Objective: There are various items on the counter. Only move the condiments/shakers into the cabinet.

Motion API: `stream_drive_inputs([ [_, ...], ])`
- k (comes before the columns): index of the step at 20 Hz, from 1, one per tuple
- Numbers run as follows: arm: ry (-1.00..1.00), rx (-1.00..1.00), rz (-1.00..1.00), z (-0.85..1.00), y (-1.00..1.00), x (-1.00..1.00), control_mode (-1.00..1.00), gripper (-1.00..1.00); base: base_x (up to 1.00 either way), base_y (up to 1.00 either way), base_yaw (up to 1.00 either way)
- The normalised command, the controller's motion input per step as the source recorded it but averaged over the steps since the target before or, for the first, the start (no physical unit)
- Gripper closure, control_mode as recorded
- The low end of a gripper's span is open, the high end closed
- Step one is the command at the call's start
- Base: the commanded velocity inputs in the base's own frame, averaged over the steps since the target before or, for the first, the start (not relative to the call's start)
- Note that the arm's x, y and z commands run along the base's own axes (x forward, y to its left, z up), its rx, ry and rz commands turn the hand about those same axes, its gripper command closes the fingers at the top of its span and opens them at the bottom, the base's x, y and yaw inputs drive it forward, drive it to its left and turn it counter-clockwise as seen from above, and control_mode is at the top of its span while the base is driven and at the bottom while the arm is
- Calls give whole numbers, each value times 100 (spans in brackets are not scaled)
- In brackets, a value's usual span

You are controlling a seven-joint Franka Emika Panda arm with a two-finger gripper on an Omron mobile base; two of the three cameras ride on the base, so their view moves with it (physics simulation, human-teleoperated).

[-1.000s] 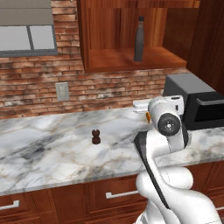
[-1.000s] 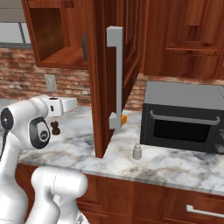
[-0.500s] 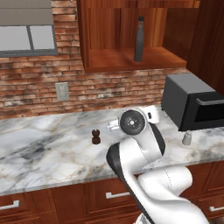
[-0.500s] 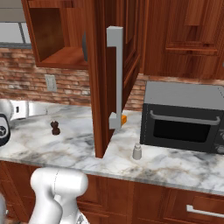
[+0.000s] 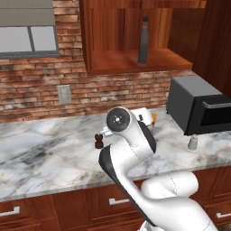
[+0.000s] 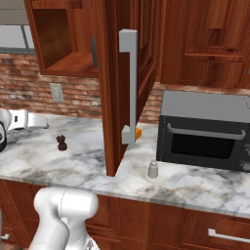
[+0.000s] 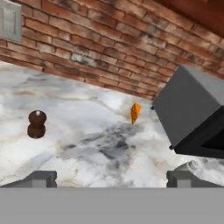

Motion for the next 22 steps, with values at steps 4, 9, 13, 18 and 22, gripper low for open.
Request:
stream_drive_inputs([
  [4, 17, 19, -1, -55, 0, 19, -100, -100, 0, 0, 0],
  [9, 6, 40, 0, -47, -2, 4, -100, -100, 0, 0, 0],
  [13, 0, 45, -1, -19, 1, 2, -100, -100, 0, 0, 0],
  [18, 0, 27, 0, -8, 15, 0, -100, -100, 0, 0, 0],
  [22, 0, 5, 0, -1, 3, 0, -100, -100, 0, 0, 0],
])
